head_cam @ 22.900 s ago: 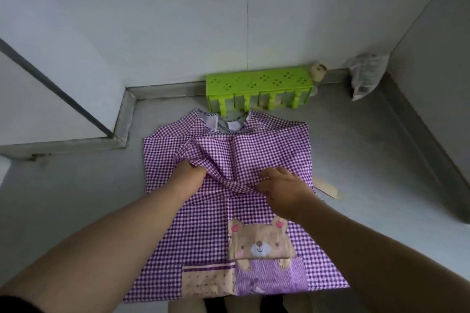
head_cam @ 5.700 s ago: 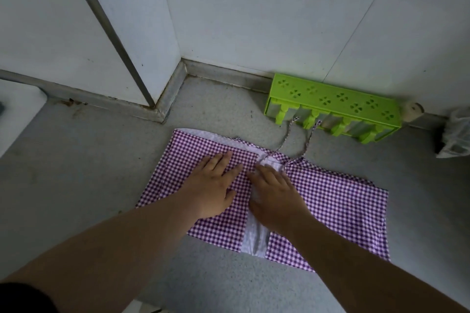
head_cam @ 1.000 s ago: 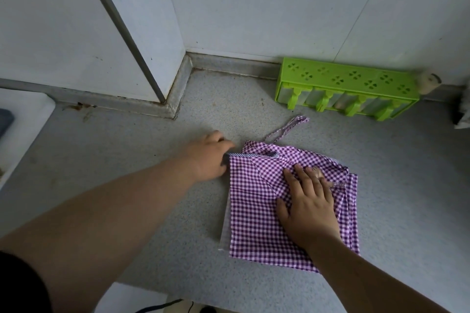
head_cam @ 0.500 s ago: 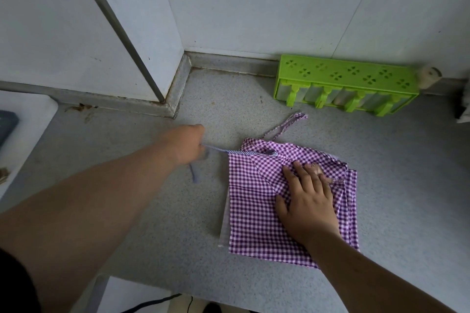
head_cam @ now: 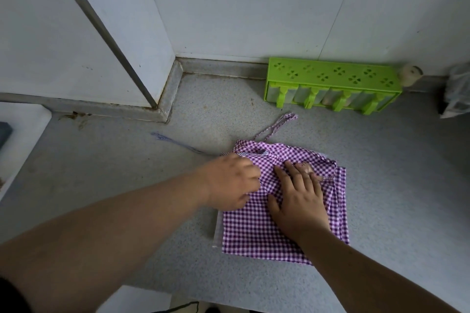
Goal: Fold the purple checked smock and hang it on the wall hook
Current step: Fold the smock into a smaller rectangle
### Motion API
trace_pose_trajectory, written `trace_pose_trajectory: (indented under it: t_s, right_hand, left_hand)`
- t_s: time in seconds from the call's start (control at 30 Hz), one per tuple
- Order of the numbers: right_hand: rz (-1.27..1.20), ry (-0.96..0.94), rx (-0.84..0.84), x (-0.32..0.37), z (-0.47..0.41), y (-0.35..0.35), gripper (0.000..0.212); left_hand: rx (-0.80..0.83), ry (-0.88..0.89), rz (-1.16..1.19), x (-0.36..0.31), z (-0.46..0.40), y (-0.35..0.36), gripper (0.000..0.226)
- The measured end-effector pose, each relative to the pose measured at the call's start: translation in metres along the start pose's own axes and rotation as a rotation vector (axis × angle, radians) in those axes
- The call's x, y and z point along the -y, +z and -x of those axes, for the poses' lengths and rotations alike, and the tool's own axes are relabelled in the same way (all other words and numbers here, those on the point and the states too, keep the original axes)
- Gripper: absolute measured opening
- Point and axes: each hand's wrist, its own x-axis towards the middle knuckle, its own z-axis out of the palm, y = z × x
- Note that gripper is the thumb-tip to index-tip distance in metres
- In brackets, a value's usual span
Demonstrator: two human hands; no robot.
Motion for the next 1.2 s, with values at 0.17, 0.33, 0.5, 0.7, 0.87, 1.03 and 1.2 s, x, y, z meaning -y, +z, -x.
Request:
trace_pose_trajectory:
  t_s: [0.17, 0.33, 0.5, 0.7, 0.87, 1.03, 1.2]
  right_hand:
    - [-0.07, -0.032, -0.143, 0.004, -0.021, -0.021, 0.064]
    - [-0.056, 0.041, -0.077, 0.01, -0.063, -0.036, 0.047]
    - [-0.178, 0.096, -0.091, 0.003, -0.074, -0.036, 0.033]
    - [-0.223, 0.136, -0.107, -0.002, -0.082, -0.03, 0.02]
    - [-0.066, 0.062, -0.195, 0.003, -0.066, -0.033, 0.031]
    - [0.091, -0.229, -0.146, 0.003, -0.02, -0.014, 0.036]
    - [0.133, 0.032, 0.047, -0.047, -0.012, -0.025, 0.048]
  left_hand:
    - [-0.074, -0.048, 0.007, -0.021, -0.015, 0.009, 0.035]
    - [-0.022, -0.126, 0.038, -0.022, -0.01, 0.011, 0.058]
    - [0.103, -0.261, 0.12, -0.024, -0.009, 0.023, 0.093]
    - [0.226, -0.356, 0.199, -0.031, -0.01, 0.037, 0.123]
    - [0.222, -0.356, 0.158, -0.034, -0.015, 0.048, 0.142]
    - [0.229, -0.351, 0.1, -0.035, -0.019, 0.049, 0.155]
    - [0.26, -0.353, 0.082, -0.035, -0.02, 0.05, 0.153]
